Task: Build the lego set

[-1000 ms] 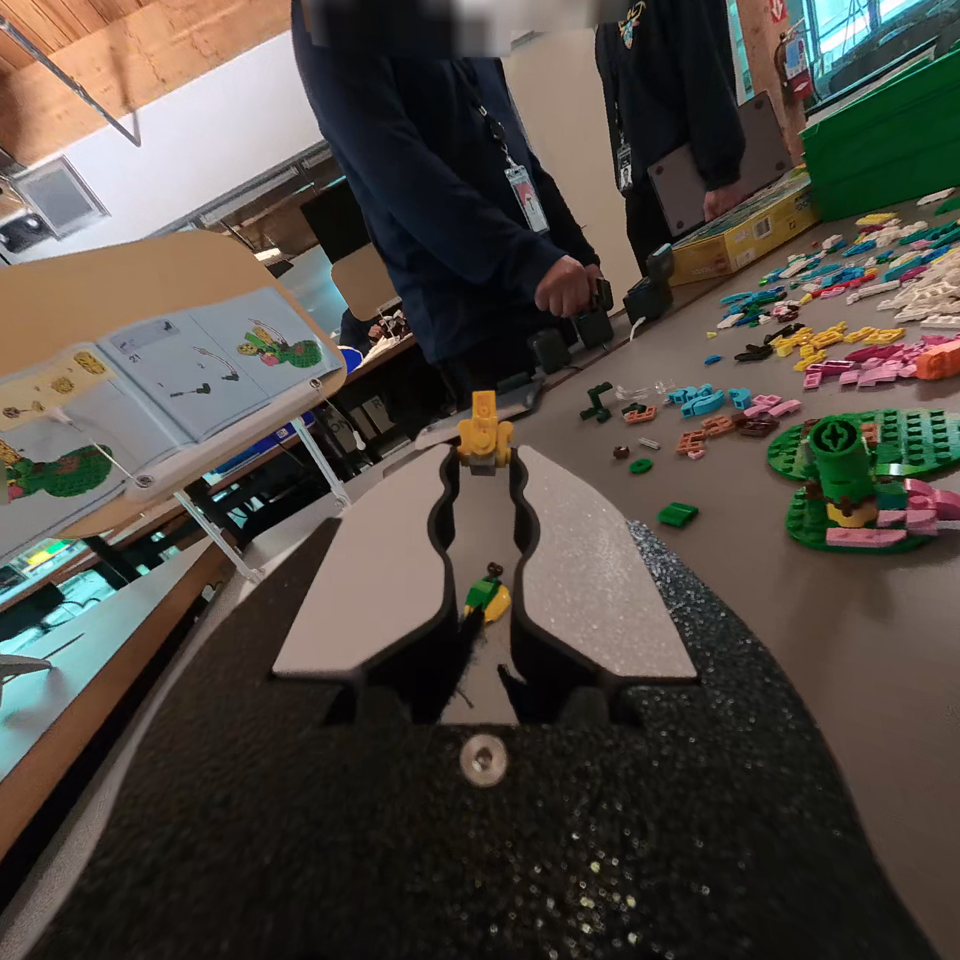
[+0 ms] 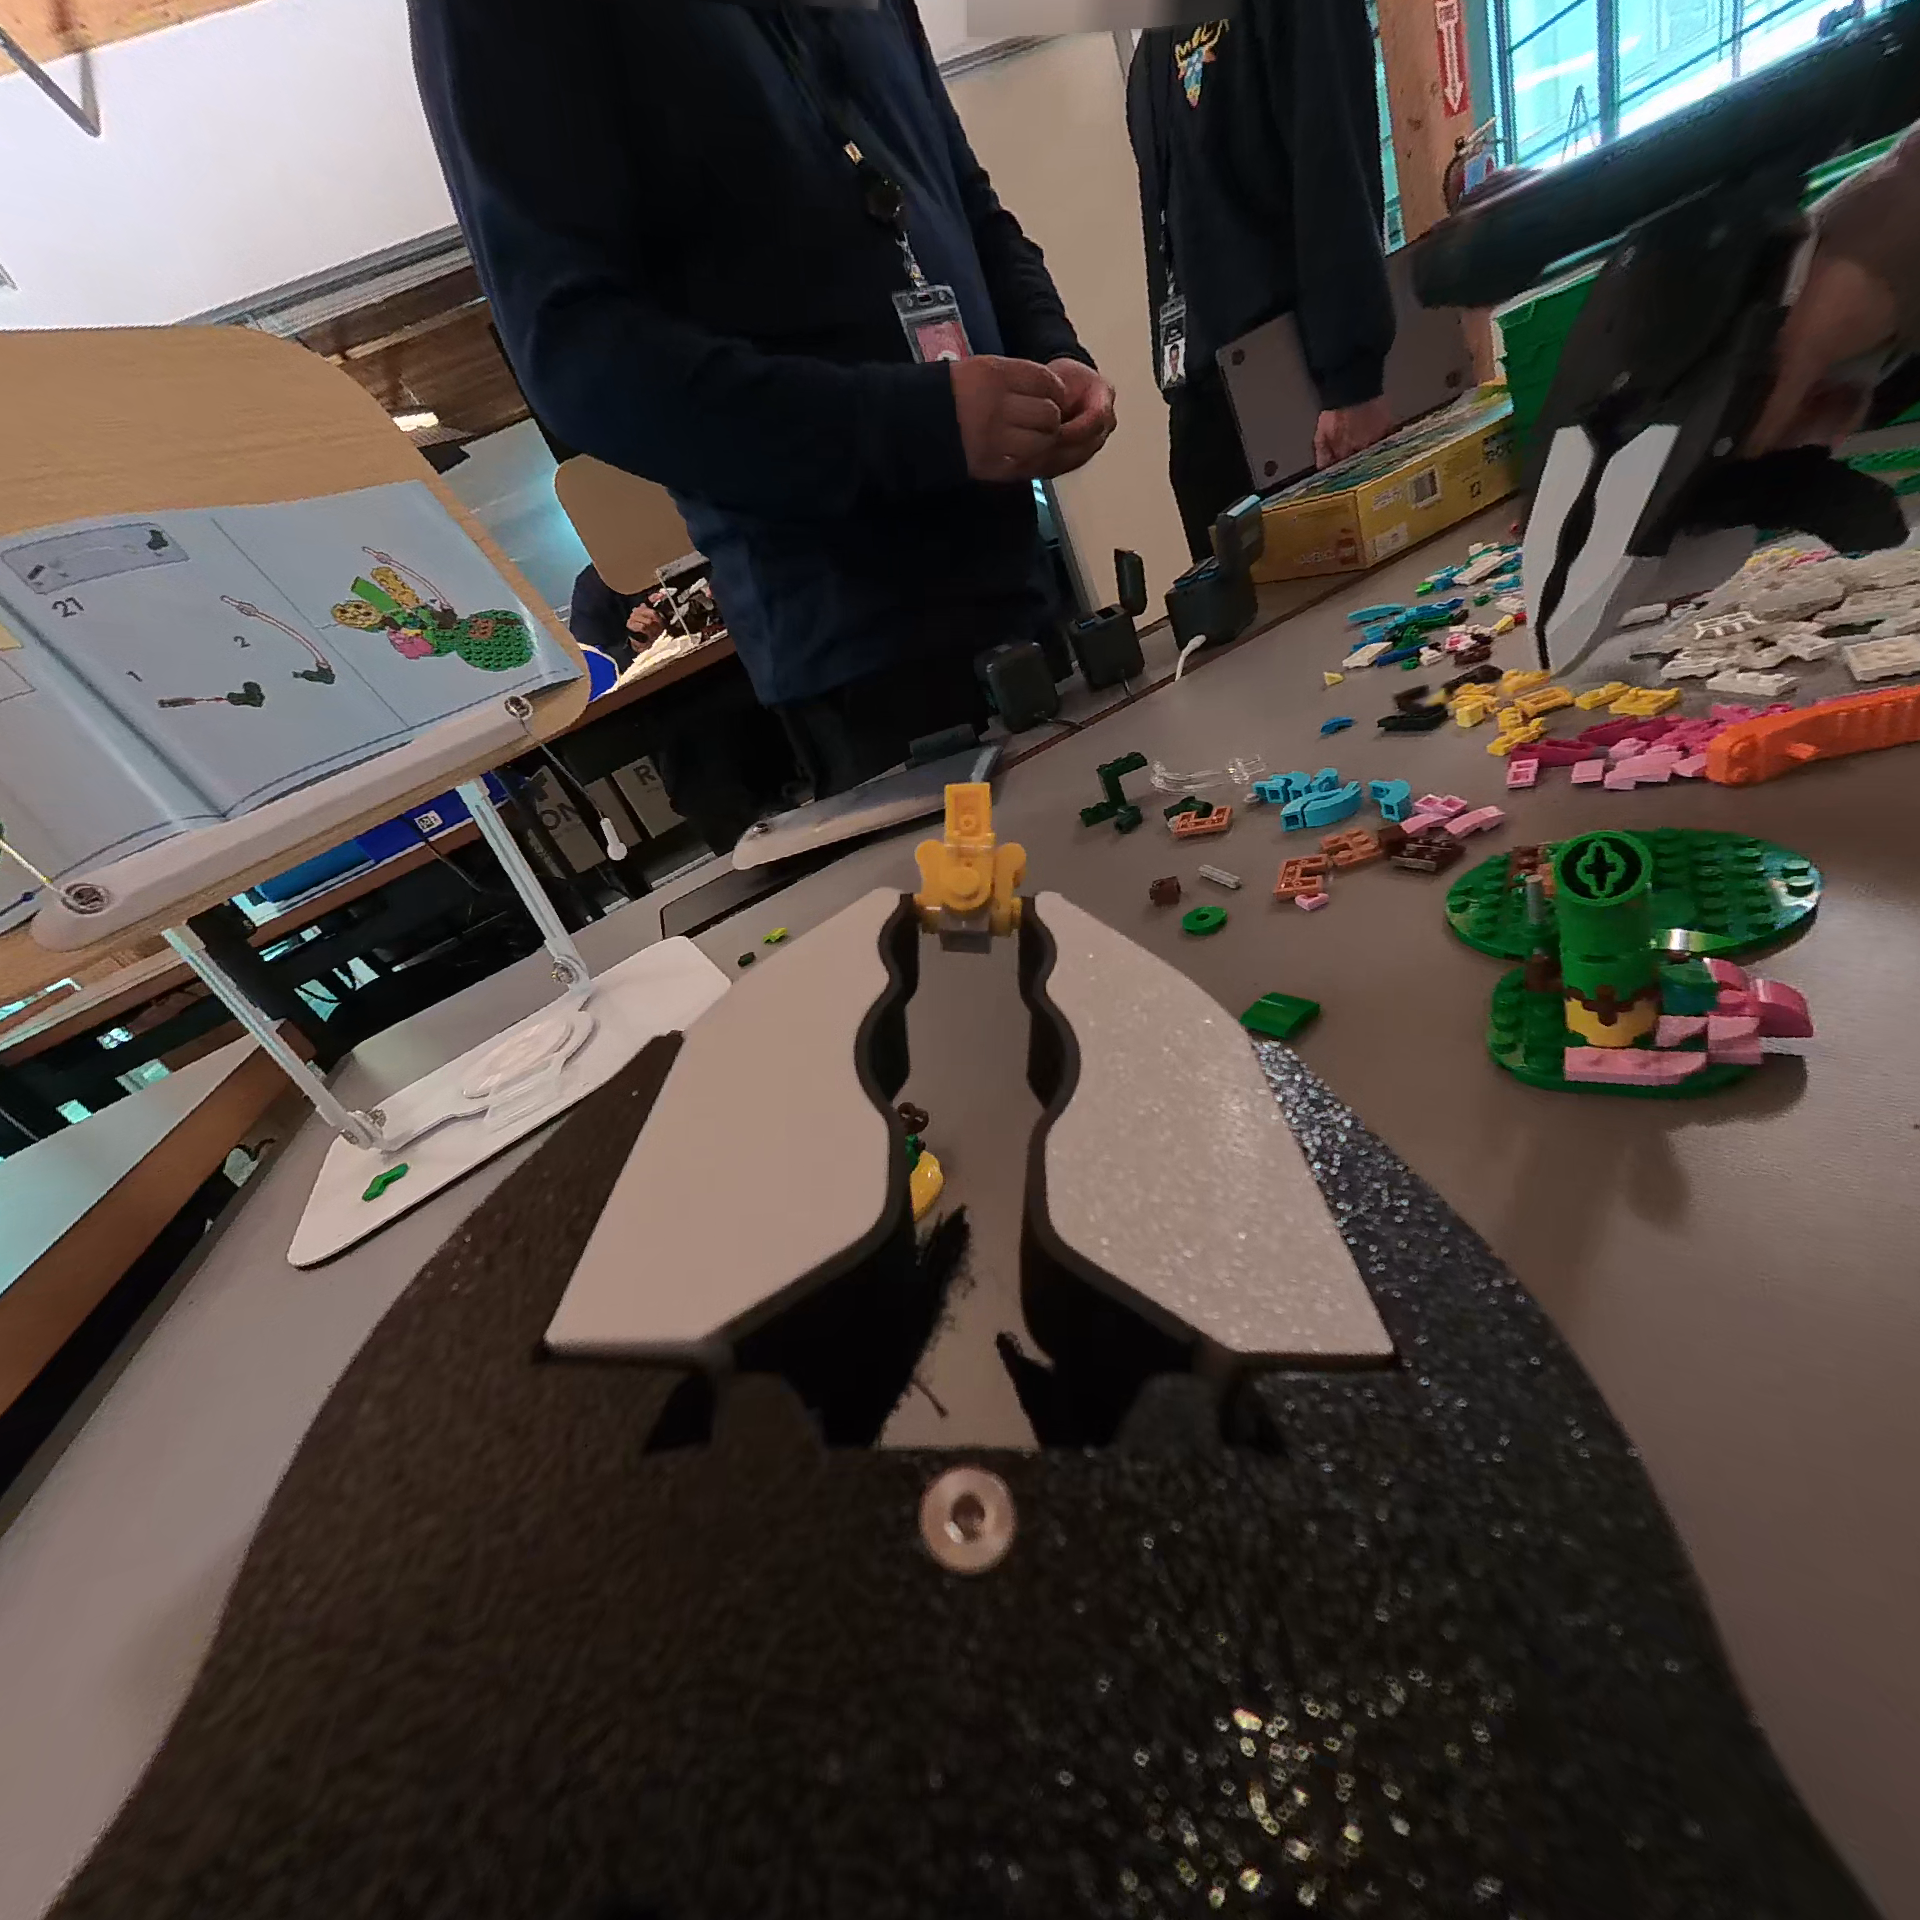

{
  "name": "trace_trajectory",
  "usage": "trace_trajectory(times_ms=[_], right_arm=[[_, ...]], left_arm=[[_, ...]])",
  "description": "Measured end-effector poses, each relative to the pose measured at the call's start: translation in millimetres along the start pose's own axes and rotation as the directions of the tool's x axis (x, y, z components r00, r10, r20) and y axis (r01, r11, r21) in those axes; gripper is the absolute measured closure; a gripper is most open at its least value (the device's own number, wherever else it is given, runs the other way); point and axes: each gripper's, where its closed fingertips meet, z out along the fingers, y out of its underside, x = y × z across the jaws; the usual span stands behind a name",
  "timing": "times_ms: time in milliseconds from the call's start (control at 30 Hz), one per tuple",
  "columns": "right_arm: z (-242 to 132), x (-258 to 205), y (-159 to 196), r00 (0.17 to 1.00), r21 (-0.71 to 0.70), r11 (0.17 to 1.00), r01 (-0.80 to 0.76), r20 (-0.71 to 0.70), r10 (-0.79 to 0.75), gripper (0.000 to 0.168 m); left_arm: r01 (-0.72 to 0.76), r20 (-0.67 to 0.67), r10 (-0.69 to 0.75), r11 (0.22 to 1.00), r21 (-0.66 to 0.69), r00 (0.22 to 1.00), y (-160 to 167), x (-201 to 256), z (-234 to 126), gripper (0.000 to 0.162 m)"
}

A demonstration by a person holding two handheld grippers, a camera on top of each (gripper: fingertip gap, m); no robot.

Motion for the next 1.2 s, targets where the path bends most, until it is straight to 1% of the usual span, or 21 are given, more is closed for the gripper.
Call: trace_trajectory(times_ms=[67,133,200,267,333,400,433,500,567,633,700,767,800,833,900,967,1033,1067,1100,1133,1200], right_arm=[[-10.4,-3.1,-3.6,0.999,0.047,0.998,0.03,-0.039,-0.029,0.167],[-26.9,-18.6,-11.3,0.999,0.123,0.992,0.023,-0.036,-0.019,0.167],[-44.1,-47.3,-21.0,1.0,0.202,0.979,0.031,-0.006,-0.03,0.168],[-54.5,-84.7,-26.6,0.996,0.236,0.969,0.068,0.034,-0.078,0.167],[-55.5,-129.6,-27.0,0.984,0.227,0.967,0.119,0.105,-0.145,0.167],[-47.1,-169.4,-22.2,0.963,0.179,0.965,0.192,0.156,-0.221,0.167],[-40.9,-183.2,-18.3,0.952,0.145,0.96,0.24,0.158,-0.262,0.167],[-30.6,-199.5,-13.6,0.937,0.089,0.949,0.303,0.152,-0.313,0.167],[-25.2,-205.5,-11.7,0.935,0.057,0.948,0.313,0.159,-0.318,0.167],[-21.7,-204.6,-6.2,0.936,0.012,0.949,0.314,0.165,-0.312,0.167],[-19.0,-204.8,-3.1,0.937,-0.003,0.952,0.306,0.18,-0.301,0.165],[-20.7,-208.6,-2.5,0.93,0.002,0.955,0.295,0.227,-0.288,0.154],[-24.0,-204.2,-2.6,0.928,-0.003,0.953,0.302,0.229,-0.293,0.149],[-28.6,-192.5,-4.2,0.93,-0.006,0.949,0.316,0.2,-0.309,0.143],[-39.5,-153.4,-11.9,0.95,-0.008,0.956,0.294,0.111,-0.291,0.147],[-44.7,-112.2,-16.7,0.982,-0.023,0.984,0.179,0.071,-0.177,0.15],[-39.5,-77.1,-18.6,0.997,-0.056,0.998,-0.04,0.057,0.044,0.155],[-34.8,-65.0,-19.7,0.994,-0.062,0.994,-0.092,0.061,0.096,0.155],[-30.6,-56.6,-21.4,0.995,-0.056,0.996,-0.068,0.068,0.072,0.155],[-27.1,-46.0,-22.6,0.999,-0.054,0.999,-0.001,0.041,0.003,0.155],[-22.3,-35.0,-25.6,0.981,-0.066,0.979,0.193,0.017,-0.193,0.156]], left_arm=[[0.009,-0.004,-0.009,1.0,0.003,1.0,0.0,-0.1,-0.5,0.144],[0.016,-0.002,-0.016,1.0,0.005,1.0,0.0,-1.1,-0.8,0.144],[0.025,-0.004,-0.025,1.0,0.01,1.0,-0.6,-1.6,-1.3,0.144],[0.033,-0.009,-0.033,0.999,0.013,0.999,-0.8,-1.4,-1.2,0.144],[0.036,-0.014,-0.036,0.999,0.015,0.999,-1.1,-0.7,-1.1,0.144],[0.037,-0.022,-0.037,0.999,0.017,0.999,-1.7,0.8,-1.3,0.144],[0.036,-0.024,-0.036,0.999,0.018,0.999,-1.8,1.3,-1.3,0.144],[0.035,-0.026,-0.034,0.999,0.019,0.999,-2.1,2.0,-1.5,0.144],[0.033,-0.027,-0.033,0.999,0.02,0.999,-2.3,2.3,-1.6,0.144],[0.029,-0.021,-0.028,0.999,0.023,0.999,-2.7,1.5,-1.8,0.144],[0.025,-0.017,-0.025,0.999,0.025,1.0,-3.0,0.8,-2.2,0.144],[0.026,-0.018,-0.026,0.999,0.024,1.0,-2.8,0.6,-2.0,0.144],[0.026,-0.019,-0.026,0.999,0.023,0.999,-2.4,0.7,-1.7,0.144],[0.024,-0.021,-0.024,0.999,0.022,1.0,-2.1,1.0,-1.5,0.144],[0.018,-0.024,-0.017,1.0,0.021,1.0,-2.2,2.3,-1.0,0.144],[0.01,-0.029,-0.009,1.0,0.016,1.0,-1.6,3.8,-0.2,0.144],[-0.001,-0.03,0.001,1.0,0.014,1.0,-1.3,4.7,0.4,0.144],[-0.004,-0.03,0.005,1.0,0.013,1.0,-1.3,5.0,0.6,0.144],[-0.005,-0.032,0.005,1.0,0.012,0.999,-1.1,5.4,0.9,0.144],[-0.005,-0.034,0.005,1.0,0.011,0.999,-0.9,5.7,1.0,0.144],[-0.005,-0.035,0.006,1.0,0.012,0.999,-1.0,6.0,0.9,0.144]])
